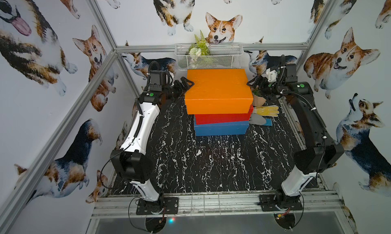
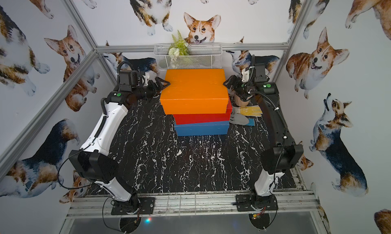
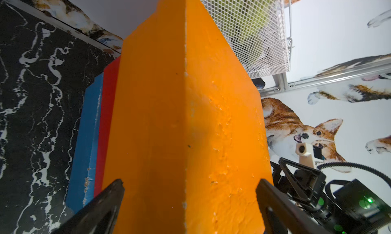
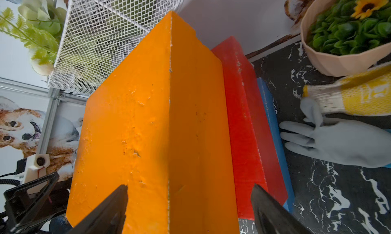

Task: Stack the shoeboxes
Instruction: Adjust the shoebox.

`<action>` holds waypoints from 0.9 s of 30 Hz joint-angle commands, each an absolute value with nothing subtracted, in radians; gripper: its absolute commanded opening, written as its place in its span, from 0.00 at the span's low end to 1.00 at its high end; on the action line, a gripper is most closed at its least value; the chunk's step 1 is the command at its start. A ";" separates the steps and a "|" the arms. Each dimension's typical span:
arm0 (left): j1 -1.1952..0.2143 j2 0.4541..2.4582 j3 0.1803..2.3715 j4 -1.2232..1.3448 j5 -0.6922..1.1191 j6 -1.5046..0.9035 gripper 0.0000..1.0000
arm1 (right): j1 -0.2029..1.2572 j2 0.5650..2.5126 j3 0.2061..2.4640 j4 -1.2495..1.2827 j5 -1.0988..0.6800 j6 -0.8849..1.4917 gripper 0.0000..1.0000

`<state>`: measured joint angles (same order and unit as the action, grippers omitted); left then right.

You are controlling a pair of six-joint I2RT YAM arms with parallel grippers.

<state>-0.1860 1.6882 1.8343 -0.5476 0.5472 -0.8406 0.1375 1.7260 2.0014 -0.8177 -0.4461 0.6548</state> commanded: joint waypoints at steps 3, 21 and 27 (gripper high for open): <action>-0.237 1.701 1.857 -0.479 0.556 -0.874 1.00 | 0.138 1.697 1.940 -0.709 -0.500 0.695 0.90; -0.269 1.776 1.911 -0.481 0.543 -0.881 1.00 | 0.138 1.862 2.094 -0.765 -0.526 0.684 0.84; -0.268 1.820 1.945 -0.489 0.554 -0.885 1.00 | 0.138 1.906 2.156 -0.792 -0.520 0.674 0.83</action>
<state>-0.2676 1.8076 1.9354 -0.4923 0.5167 -0.8738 0.1368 1.8908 2.1353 -0.7650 -0.5190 0.6815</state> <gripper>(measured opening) 0.998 0.829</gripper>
